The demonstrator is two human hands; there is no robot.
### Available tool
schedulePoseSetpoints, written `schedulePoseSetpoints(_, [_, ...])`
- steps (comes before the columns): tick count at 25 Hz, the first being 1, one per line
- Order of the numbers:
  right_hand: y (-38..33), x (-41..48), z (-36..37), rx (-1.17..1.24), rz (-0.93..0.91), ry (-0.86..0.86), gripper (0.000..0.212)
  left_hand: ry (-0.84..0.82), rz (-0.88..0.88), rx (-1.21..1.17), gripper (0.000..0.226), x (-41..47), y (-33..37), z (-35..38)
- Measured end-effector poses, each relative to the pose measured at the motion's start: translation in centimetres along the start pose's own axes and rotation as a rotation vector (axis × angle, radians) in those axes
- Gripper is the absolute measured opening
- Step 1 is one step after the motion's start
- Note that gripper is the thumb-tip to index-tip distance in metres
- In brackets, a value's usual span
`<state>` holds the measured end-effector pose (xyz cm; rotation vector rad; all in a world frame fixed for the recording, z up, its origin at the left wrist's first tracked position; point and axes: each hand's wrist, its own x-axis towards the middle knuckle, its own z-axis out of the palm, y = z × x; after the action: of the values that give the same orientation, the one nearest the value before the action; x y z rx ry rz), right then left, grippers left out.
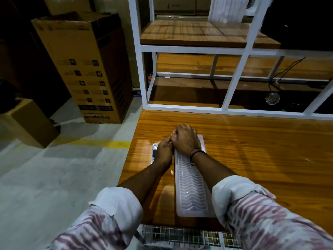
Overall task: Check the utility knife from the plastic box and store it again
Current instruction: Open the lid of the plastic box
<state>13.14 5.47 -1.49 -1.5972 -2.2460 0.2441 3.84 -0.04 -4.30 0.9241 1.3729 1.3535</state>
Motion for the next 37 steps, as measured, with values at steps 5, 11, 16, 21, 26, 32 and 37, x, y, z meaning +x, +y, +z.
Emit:
schedulePoseSetpoints(5, [0.0, 0.2, 0.5, -0.027, 0.0, 0.027, 0.024, -0.025, 0.004, 0.008, 0.032, -0.3, 0.1, 0.0])
schedulePoseSetpoints(11, [-0.3, 0.4, 0.1, 0.109, 0.022, 0.141, 0.014, -0.019, -0.038, 0.001, 0.029, 0.2, 0.0, -0.1])
schedulePoseSetpoints(16, [0.2, 0.4, 0.2, 0.155, 0.018, 0.129, 0.007, -0.042, -0.058, -0.028, 0.027, 1.2, -0.7, -0.3])
schedulePoseSetpoints(21, [0.3, 0.7, -0.5, 0.248, 0.098, 0.153, 0.017, -0.094, -0.011, 0.046, 0.031, 1.6, -1.3, -1.0])
schedulePoseSetpoints(26, [4.9, 0.6, -2.2, 0.048, 0.262, 0.217, 0.041, -0.08, -0.034, 0.019, 0.026, 1.5, -1.2, -0.9])
schedulePoseSetpoints(32, [5.2, 0.4, -1.8, 0.088, 0.265, 0.146, 0.042, -0.057, -0.012, 0.012, 0.025, 1.2, -1.3, -0.6])
schedulePoseSetpoints(37, [4.9, 0.5, -2.2, 0.121, 0.261, 0.186, 0.04, -0.011, 0.009, 0.1, 0.025, 1.1, -1.2, -0.6])
